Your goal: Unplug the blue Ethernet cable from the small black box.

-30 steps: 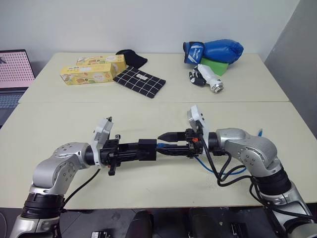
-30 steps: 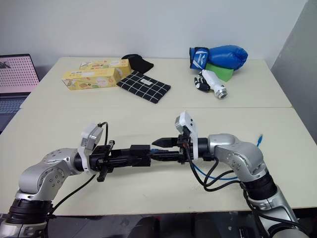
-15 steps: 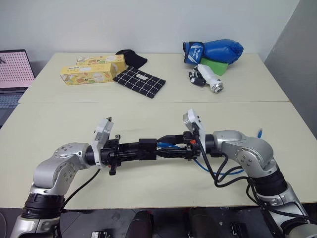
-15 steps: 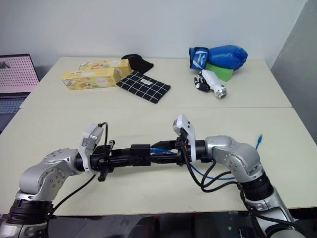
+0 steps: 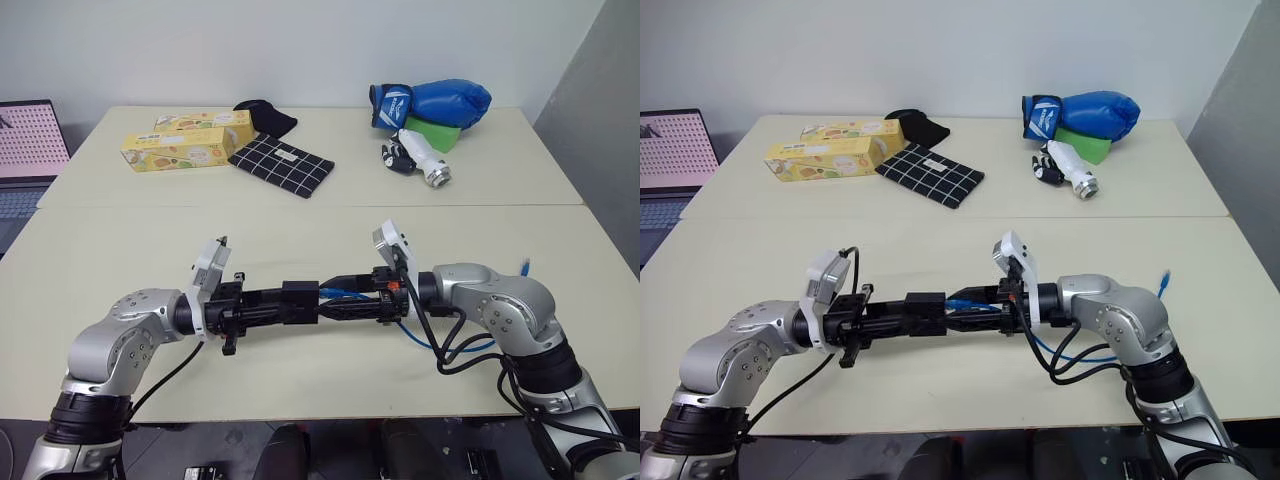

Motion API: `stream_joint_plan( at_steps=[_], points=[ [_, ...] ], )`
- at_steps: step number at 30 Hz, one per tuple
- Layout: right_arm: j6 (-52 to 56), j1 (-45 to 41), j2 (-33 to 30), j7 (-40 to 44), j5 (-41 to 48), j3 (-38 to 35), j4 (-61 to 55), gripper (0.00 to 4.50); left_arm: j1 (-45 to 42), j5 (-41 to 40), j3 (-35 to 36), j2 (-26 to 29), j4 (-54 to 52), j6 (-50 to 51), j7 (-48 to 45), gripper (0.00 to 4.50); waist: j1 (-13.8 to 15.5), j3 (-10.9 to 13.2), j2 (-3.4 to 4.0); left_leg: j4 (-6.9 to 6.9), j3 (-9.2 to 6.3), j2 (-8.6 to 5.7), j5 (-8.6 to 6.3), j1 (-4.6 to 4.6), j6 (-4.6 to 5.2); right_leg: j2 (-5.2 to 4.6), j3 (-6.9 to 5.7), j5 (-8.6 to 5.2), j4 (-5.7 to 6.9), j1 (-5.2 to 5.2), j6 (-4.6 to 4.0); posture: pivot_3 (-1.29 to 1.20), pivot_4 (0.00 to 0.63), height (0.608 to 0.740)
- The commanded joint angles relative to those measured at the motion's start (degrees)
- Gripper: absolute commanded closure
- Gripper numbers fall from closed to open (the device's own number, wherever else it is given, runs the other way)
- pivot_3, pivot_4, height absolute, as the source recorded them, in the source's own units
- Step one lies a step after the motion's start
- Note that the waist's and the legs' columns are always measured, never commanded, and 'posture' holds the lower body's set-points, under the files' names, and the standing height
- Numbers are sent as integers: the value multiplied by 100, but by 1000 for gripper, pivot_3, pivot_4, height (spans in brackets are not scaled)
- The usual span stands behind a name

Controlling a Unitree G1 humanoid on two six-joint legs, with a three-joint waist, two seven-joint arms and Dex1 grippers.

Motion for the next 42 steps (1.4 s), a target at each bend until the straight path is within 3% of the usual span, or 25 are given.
stream_joint_plan(
  at_steps=[1,8,9,12,18,19,24,39,40,42],
  points=[
    [-23,-100,61,28,90,-114,-91,2064,1,-52,11,-6,-189,0,-9,3723,0,0,0,0,0,0,0,0,0,0,0,0,0,0,0,0,150,740],
    [-21,-101,40,66,85,-143,-24,2064,14,-56,19,-10,-191,8,-5,3723,0,0,0,0,1,0,0,0,0,1,0,0,0,0,0,0,150,740],
    [-18,-101,36,71,88,-148,-16,2430,15,-59,22,-12,-192,10,-2,3723,0,0,0,0,1,0,0,0,0,1,0,0,0,0,0,0,150,740],
    [7,-111,10,104,115,-182,27,2976,23,-62,22,-15,-198,14,2,3723,0,0,0,0,1,0,0,0,0,1,0,0,0,0,0,0,150,740],
    [25,-117,-29,167,117,-194,73,2995,40,-70,30,-30,-207,16,14,3723,0,0,0,0,1,0,0,0,0,1,0,0,0,0,0,0,150,740],
    [24,-116,-41,180,123,-190,75,3358,43,-71,33,-31,-207,17,17,3723,0,0,0,0,1,0,0,0,0,1,0,0,0,0,0,0,150,740],
    [73,-106,-127,307,167,-182,71,4171,58,-73,45,-33,-201,15,29,3723,0,0,0,0,1,0,0,0,0,1,0,0,-1,0,0,0,150,740],
    [118,-101,-126,351,115,-170,86,4184,92,-90,49,-25,-229,43,-12,3723,0,0,0,0,0,0,0,0,0,1,0,0,-1,0,0,0,150,740],
    [107,-97,-119,329,93,-166,87,4407,102,-92,50,-27,-240,45,-12,3723,0,0,0,0,0,0,0,0,0,1,0,0,-1,0,0,0,150,740],
    [86,-92,-99,286,57,-162,99,4441,112,-93,56,-30,-251,52,-10,3723,1,0,0,0,0,0,0,0,0,1,0,0,-1,0,0,0,150,740]
  ],
)
